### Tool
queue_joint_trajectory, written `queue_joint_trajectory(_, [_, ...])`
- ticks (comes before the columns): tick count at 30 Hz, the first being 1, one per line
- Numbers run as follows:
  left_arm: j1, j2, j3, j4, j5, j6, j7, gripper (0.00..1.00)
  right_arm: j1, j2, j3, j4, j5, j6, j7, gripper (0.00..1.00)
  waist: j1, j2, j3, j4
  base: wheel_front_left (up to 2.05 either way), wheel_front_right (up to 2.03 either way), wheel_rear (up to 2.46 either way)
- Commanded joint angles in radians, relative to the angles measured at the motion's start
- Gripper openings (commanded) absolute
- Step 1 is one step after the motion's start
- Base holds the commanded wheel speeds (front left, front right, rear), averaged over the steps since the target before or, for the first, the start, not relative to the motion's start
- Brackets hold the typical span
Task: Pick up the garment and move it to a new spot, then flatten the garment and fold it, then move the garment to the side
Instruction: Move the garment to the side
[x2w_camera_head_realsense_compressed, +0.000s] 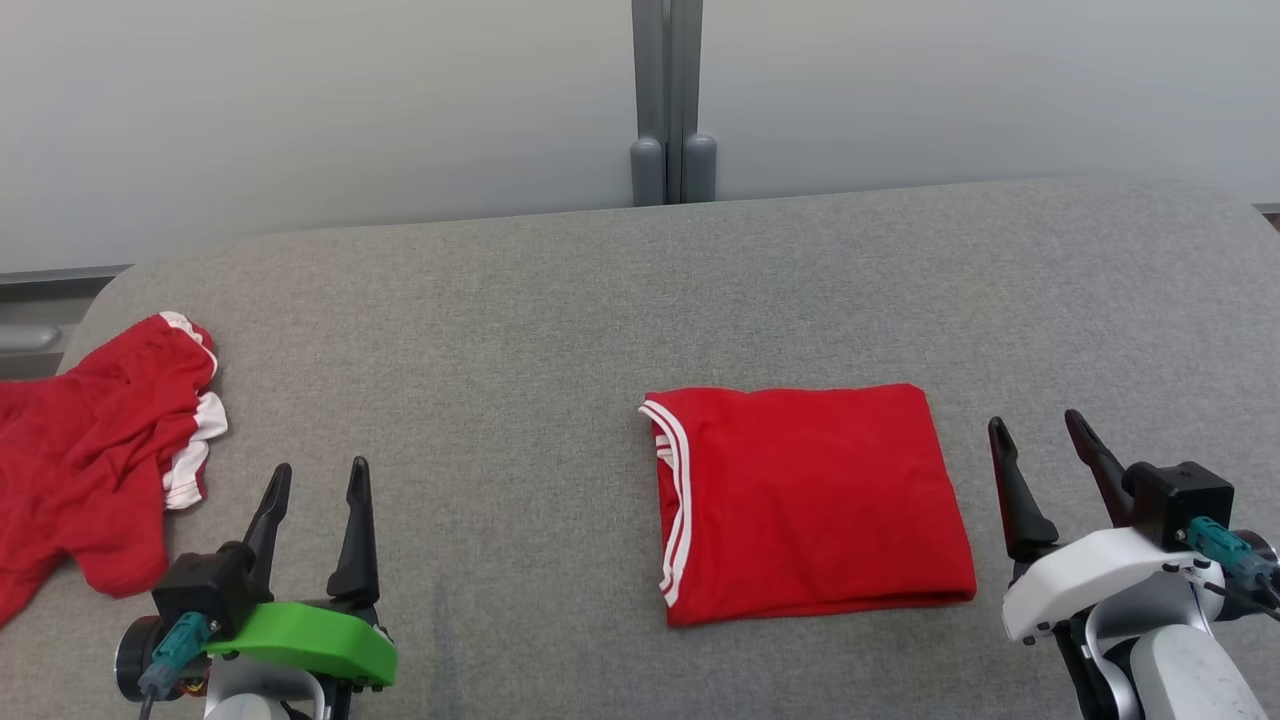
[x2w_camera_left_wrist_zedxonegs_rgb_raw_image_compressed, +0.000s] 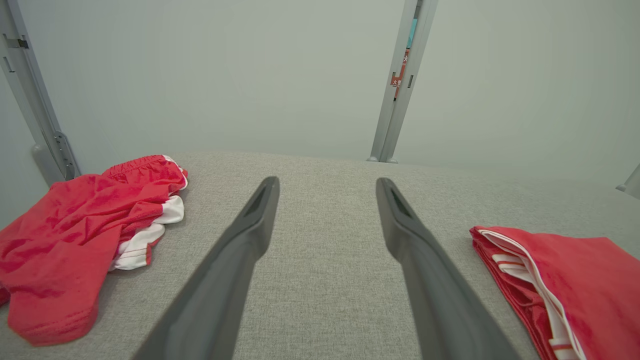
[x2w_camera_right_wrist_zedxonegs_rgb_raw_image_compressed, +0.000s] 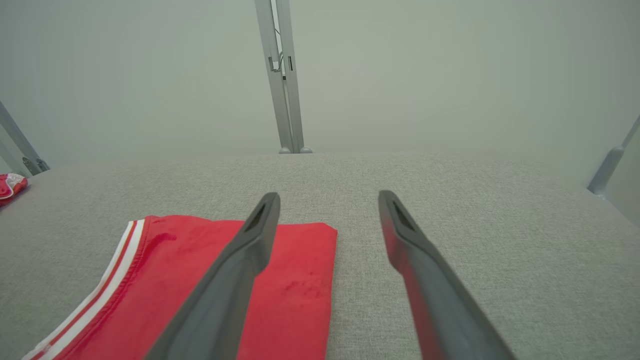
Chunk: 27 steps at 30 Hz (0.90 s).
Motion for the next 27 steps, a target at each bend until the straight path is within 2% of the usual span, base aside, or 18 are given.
queue_joint_trajectory(1, [-0.007, 0.005, 0.002, 0.003, 0.006, -0.002, -0.003, 1.00, -0.004, 0.002, 0.002, 0.004, 0.009, 0.000, 0.001, 1.00, 0.0000, -0.0001, 0.001, 0.000, 0.00, 0.00, 0.00])
queue_joint_trajectory(9, [0.000, 0.002, 0.005, -0.005, 0.005, -0.002, -0.003, 1.00, -0.018, 0.007, 0.002, 0.017, 0.030, 0.000, 0.029, 1.00, 0.0000, -0.0001, 0.014, 0.004, 0.00, 0.00, 0.00])
queue_joint_trajectory(17, [-0.032, -0.014, -0.009, -0.029, 0.009, -0.002, -0.003, 1.00, -0.087, 0.024, -0.005, 0.119, 0.097, 0.000, 0.282, 1.00, 0.0000, -0.0001, 0.081, 0.029, 0.00, 0.00, 0.00])
queue_joint_trajectory(27, [-0.093, -0.027, -0.049, -0.036, 0.001, -0.002, -0.003, 1.00, -0.228, 0.033, -0.044, 0.289, 0.062, 0.000, 0.411, 1.00, 0.0000, -0.0001, 0.166, 0.076, 0.00, 0.00, 0.00])
